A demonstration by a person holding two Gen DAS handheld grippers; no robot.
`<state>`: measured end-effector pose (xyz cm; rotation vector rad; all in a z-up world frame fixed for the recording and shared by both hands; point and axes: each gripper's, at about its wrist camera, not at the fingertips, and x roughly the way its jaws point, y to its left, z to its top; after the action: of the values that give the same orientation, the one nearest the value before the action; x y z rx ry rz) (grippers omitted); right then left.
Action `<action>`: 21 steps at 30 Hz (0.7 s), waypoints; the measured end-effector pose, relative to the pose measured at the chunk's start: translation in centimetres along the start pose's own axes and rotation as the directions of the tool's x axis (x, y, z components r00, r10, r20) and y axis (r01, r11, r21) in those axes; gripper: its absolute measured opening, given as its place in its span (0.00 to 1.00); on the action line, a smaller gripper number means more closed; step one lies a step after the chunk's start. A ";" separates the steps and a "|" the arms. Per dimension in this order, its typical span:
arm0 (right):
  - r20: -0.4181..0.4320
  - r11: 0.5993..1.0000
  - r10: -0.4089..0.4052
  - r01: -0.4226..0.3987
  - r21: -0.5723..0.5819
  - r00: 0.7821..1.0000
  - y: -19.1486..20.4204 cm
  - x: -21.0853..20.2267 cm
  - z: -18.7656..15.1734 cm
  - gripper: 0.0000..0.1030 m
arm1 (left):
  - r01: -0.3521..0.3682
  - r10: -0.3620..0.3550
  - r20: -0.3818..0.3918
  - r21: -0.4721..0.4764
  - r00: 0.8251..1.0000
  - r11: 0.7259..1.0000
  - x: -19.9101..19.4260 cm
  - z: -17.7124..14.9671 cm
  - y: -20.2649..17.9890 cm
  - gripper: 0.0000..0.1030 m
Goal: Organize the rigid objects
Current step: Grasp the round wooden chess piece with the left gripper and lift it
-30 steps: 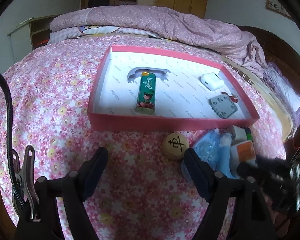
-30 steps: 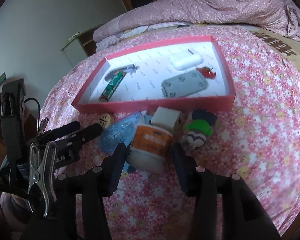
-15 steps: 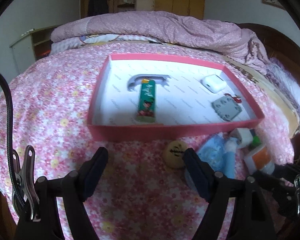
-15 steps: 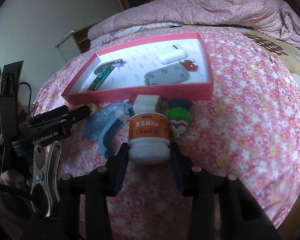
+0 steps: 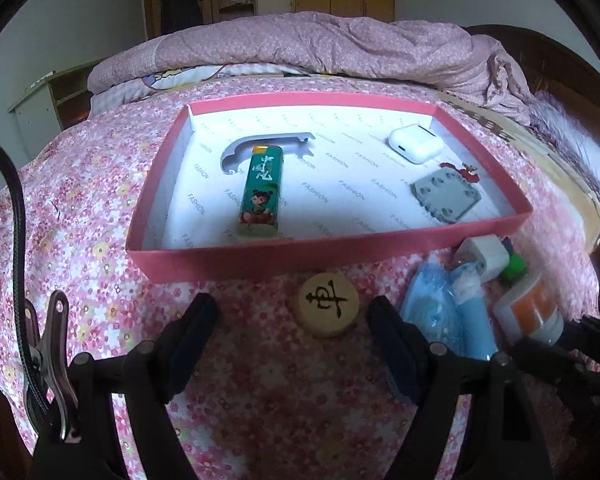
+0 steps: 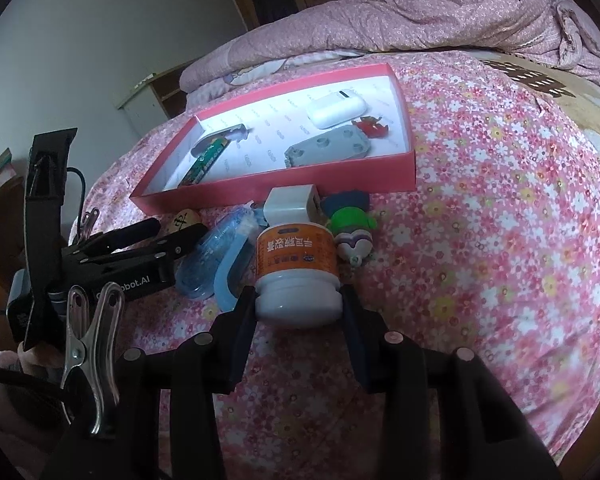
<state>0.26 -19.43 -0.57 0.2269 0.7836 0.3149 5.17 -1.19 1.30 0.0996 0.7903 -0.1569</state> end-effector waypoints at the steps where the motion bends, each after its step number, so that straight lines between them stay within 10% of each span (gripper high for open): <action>1: 0.002 1.000 0.002 -0.002 0.000 1.000 0.0 0.0 0.0 0.41 | -0.003 0.003 0.000 0.002 1.000 1.000 0.0 0.0 0.0 0.81; 14: 0.024 0.999 0.030 -0.031 0.017 0.999 -0.4 -0.2 -0.3 0.41 | 0.011 -0.010 0.025 -0.007 1.000 1.000 -1.0 -0.2 -0.1 0.38; 21: 0.031 0.999 0.038 -0.039 0.028 0.999 -0.5 -0.3 -0.4 0.41 | 0.052 -0.051 0.021 -0.050 0.998 0.997 -1.7 -0.3 1.2 0.32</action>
<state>-0.17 -20.02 -0.81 0.2732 0.7548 0.3357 3.99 0.20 2.34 0.0301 0.7765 -0.1869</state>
